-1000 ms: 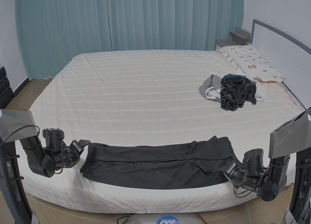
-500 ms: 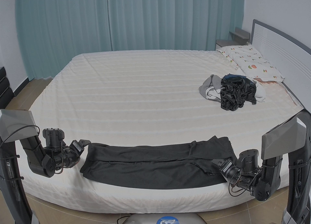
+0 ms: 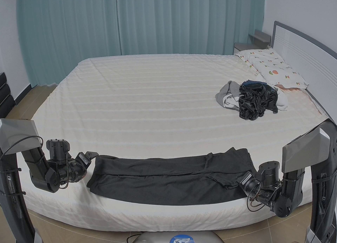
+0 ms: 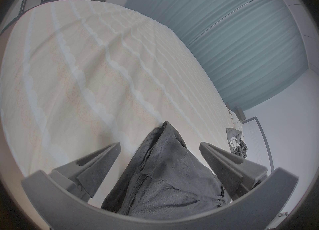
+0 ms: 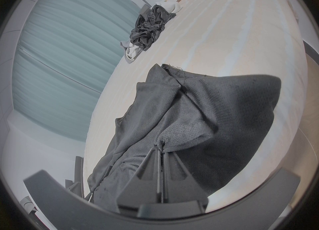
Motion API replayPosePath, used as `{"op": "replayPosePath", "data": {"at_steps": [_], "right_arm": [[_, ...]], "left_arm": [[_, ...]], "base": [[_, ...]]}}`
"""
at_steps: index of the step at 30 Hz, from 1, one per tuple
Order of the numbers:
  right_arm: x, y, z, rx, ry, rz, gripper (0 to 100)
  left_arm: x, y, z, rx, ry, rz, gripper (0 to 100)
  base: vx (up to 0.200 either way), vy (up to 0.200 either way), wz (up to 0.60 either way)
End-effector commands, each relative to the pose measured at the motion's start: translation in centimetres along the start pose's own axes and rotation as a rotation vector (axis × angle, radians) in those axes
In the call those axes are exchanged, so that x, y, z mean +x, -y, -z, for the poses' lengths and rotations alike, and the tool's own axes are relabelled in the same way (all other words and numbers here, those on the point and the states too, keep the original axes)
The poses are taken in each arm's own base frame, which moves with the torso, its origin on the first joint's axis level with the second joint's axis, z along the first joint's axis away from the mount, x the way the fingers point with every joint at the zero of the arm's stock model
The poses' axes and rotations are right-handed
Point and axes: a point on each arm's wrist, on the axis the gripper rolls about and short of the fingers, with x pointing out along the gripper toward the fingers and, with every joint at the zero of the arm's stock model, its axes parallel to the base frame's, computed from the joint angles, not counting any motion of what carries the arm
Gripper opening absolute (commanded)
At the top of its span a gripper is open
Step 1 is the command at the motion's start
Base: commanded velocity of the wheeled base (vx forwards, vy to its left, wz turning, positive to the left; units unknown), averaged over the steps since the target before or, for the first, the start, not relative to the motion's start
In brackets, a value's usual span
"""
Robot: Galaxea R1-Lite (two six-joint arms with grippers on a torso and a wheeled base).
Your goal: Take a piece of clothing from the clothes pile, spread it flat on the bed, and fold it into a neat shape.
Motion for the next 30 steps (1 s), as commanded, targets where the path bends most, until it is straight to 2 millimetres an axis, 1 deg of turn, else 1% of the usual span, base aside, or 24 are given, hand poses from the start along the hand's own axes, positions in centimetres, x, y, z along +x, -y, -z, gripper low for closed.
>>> {"op": "replayPosePath", "data": {"at_steps": [1,5,6,7,9,12,14,23,25,26,30], "right_arm": [[-0.5,-0.2,0.1,-0.003,-0.004,-0.005,0],[-1.7,-0.7,-0.2,-0.004,0.002,-0.031,0],[-1.7,-0.7,-0.2,-0.004,0.002,-0.031,0],[-2.4,-0.9,-0.2,-0.008,-0.009,-0.043,0],[-2.9,-1.1,-0.4,-0.007,-0.007,-0.05,0],[-3.1,-1.0,-0.4,-0.008,-0.006,-0.048,0],[-3.6,-0.5,-0.1,-0.019,-0.026,-0.022,0],[-3.3,0.4,0.4,-0.04,-0.051,0.02,0],[-3.3,1.0,0.8,-0.074,-0.068,0.048,0],[-3.3,1.1,0.8,-0.079,-0.07,0.051,100],[-3.7,0.9,0.7,-0.096,-0.062,0.045,100]], "left_arm": [[0.1,-0.1,0.0,-0.001,-0.002,-0.001,100],[0.1,0.0,0.0,-0.001,-0.001,0.0,100],[0.1,0.0,0.0,-0.001,-0.001,0.0,100],[0.1,-0.1,0.0,-0.001,-0.002,-0.001,100],[0.2,-0.1,0.1,-0.001,-0.004,-0.004,100],[0.3,-0.2,0.1,-0.001,-0.003,-0.008,100],[0.3,-0.2,0.1,-0.001,-0.004,-0.009,100],[0.3,-0.3,0.2,-0.001,-0.005,-0.01,100],[0.3,-0.2,0.1,0.0,-0.005,-0.005,100],[0.3,-0.2,0.1,0.0,-0.005,-0.005,100],[0.3,-0.2,0.1,0.0,-0.005,-0.005,100]], "base": [[0.0,0.0,0.0],[0.0,0.0,0.0],[0.0,0.0,0.0],[0.0,0.0,0.0],[0.0,0.0,0.0],[0.0,0.0,0.0],[0.0,0.0,0.0],[0.0,0.0,0.0],[0.0,0.0,0.0],[0.0,0.0,0.0],[0.0,0.0,0.0]]}}
